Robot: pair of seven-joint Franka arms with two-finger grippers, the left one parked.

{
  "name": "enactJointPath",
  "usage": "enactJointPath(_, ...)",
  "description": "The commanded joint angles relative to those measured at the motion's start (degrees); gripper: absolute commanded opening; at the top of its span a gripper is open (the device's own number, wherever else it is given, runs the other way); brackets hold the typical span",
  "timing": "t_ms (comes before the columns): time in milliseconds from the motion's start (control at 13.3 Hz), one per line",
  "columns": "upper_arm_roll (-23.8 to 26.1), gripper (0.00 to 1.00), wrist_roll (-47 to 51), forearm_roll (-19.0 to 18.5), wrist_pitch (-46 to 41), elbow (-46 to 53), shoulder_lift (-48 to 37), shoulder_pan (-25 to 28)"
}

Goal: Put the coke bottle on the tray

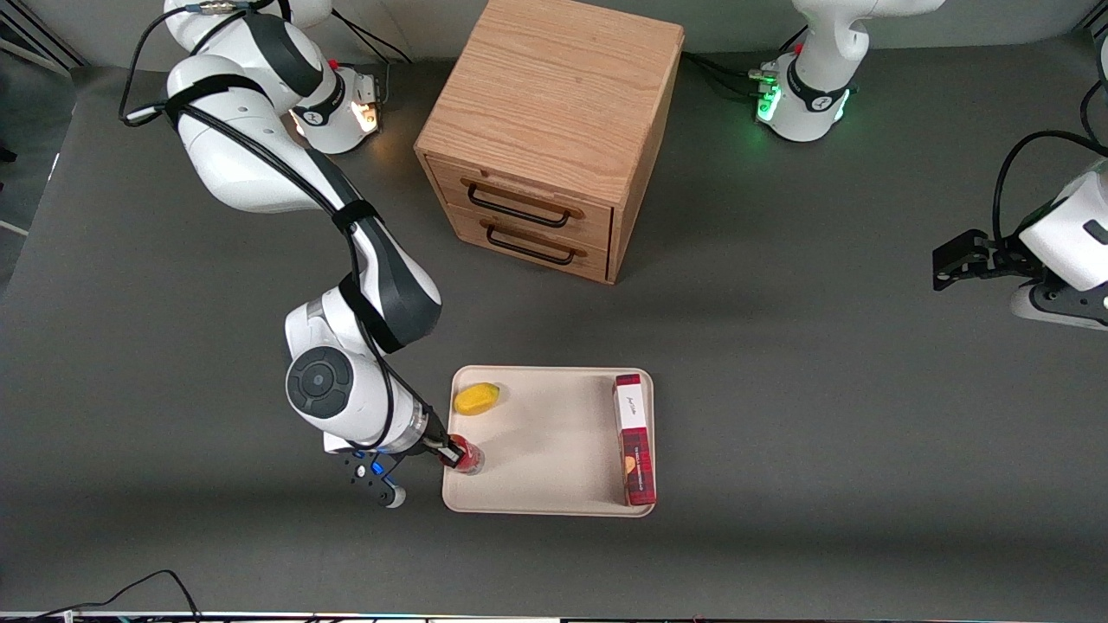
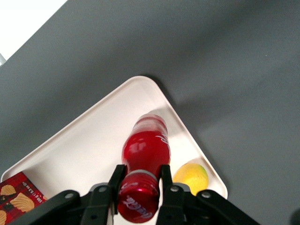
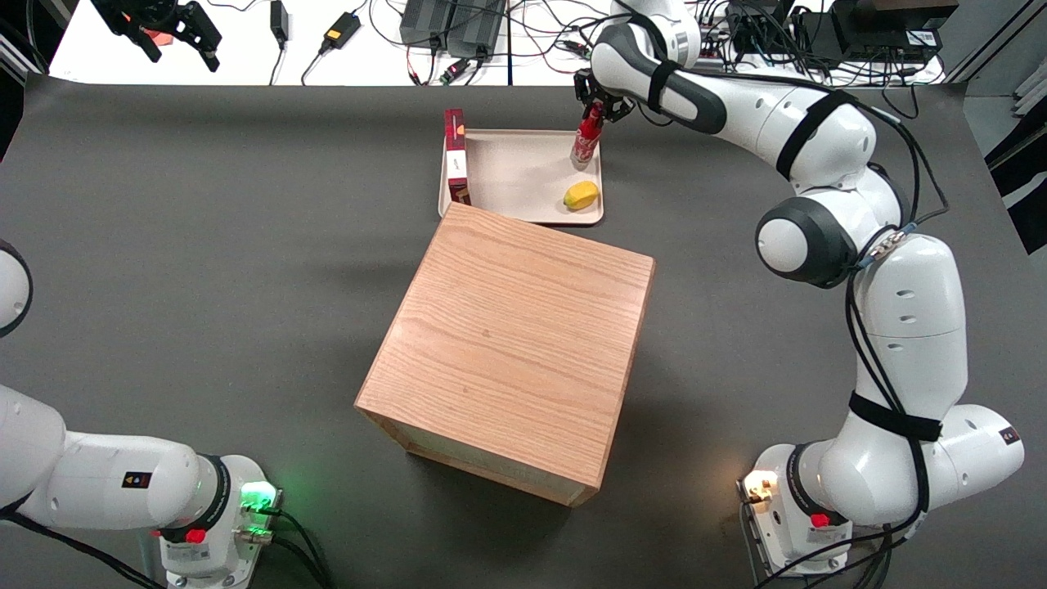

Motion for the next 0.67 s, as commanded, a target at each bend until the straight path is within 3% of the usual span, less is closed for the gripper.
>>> enactJointPath(0,0.24,1.00,2.02,-3.31,0.09,2.69,1.18,0.59)
enactJointPath(225,1.12,1.00,0.97,-4.02,-5.75,2.78,-2.48,0.16)
enactJointPath(600,6.39,1.00,-17.38,-3.59,-35.28,-0.28,-25.48,-5.54)
